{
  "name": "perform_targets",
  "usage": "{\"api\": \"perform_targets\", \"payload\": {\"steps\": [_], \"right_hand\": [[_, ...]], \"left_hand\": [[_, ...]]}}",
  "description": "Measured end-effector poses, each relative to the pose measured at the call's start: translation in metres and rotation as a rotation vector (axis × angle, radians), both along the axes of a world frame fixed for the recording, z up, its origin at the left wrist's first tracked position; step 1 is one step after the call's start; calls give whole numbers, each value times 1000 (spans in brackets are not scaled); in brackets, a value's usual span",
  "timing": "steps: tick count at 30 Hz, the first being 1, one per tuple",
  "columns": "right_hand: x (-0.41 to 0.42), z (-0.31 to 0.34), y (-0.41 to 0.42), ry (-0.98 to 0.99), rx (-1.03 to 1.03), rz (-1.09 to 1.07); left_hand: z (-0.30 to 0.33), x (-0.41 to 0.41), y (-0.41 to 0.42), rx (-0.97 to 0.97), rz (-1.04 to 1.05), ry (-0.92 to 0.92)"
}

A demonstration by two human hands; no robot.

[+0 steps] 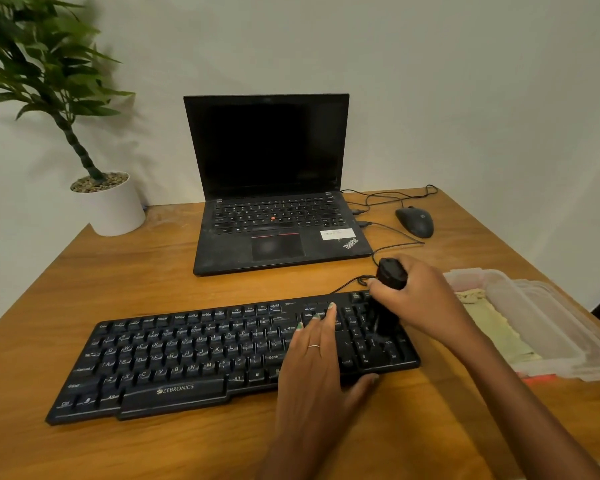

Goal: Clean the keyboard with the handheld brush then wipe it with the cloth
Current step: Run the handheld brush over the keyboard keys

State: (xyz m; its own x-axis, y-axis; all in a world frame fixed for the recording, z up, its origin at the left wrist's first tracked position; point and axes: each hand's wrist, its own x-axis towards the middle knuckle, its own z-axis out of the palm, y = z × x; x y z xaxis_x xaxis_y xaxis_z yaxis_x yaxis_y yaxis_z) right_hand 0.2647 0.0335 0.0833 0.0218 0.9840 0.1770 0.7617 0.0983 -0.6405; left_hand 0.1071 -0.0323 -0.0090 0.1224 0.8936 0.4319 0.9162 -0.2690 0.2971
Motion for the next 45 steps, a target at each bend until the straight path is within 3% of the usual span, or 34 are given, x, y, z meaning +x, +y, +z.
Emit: {"api": "perform_targets", "payload": {"steps": [5, 10, 15, 20, 25, 30, 35, 40, 45], "right_hand": [[13, 6, -6, 27, 60, -150], [-1, 0, -30, -30, 30, 5], [14, 6, -33, 8, 59, -137], [-7, 0, -55, -92, 89, -9], [18, 6, -43, -66, 122, -173], [-6, 0, -64, -53, 103, 0], [16, 1, -52, -28, 128, -169], [-8, -2, -66, -13, 93, -1], [12, 4, -52, -34, 132, -170]], "left_hand": [[-1, 0, 1, -14, -14, -29], [-1, 0, 1, -19, -5, -19], [-4, 1, 1, -36, -27, -64], [-7, -1, 2, -15, -40, -50], [-5, 0, 1, -50, -59, -87], [-8, -1, 0, -15, -60, -93], [-11, -1, 3, -14, -49, -84], [-8, 0, 1, 17, -40, -69], [-5, 0, 1, 16, -24, -54]]}}
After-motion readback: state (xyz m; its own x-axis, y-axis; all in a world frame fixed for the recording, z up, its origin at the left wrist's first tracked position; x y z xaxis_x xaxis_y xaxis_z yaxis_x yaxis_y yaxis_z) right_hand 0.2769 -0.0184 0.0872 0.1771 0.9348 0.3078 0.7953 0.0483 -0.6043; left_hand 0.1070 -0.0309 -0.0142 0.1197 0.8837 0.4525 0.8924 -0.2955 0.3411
